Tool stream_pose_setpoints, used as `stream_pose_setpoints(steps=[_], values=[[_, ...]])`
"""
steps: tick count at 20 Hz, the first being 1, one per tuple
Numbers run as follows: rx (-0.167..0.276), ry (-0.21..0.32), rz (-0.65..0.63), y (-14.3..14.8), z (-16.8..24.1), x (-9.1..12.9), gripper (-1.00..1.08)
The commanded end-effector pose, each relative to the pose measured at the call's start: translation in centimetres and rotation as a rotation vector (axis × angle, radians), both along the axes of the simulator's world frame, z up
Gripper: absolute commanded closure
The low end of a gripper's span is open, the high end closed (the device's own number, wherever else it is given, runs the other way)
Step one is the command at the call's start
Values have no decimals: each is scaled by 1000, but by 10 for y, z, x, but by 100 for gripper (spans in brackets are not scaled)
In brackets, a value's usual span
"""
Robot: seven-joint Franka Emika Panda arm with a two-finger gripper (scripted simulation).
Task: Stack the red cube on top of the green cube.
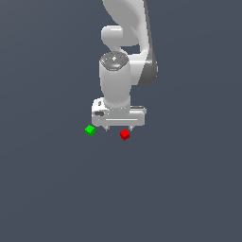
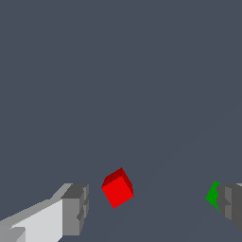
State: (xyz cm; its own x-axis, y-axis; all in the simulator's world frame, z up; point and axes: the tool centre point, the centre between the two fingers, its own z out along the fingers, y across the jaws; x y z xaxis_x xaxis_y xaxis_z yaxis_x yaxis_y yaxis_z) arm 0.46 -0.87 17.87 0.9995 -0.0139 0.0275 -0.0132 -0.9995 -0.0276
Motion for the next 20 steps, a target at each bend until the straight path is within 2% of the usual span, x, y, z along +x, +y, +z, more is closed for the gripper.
stream_pose_setpoints(steps=[1,10,20], values=[[0,0,0,0,0,0,-92],[-4,3,74,7,-14,-8,-92],[-18,11,324,25,-63,-39,-92]])
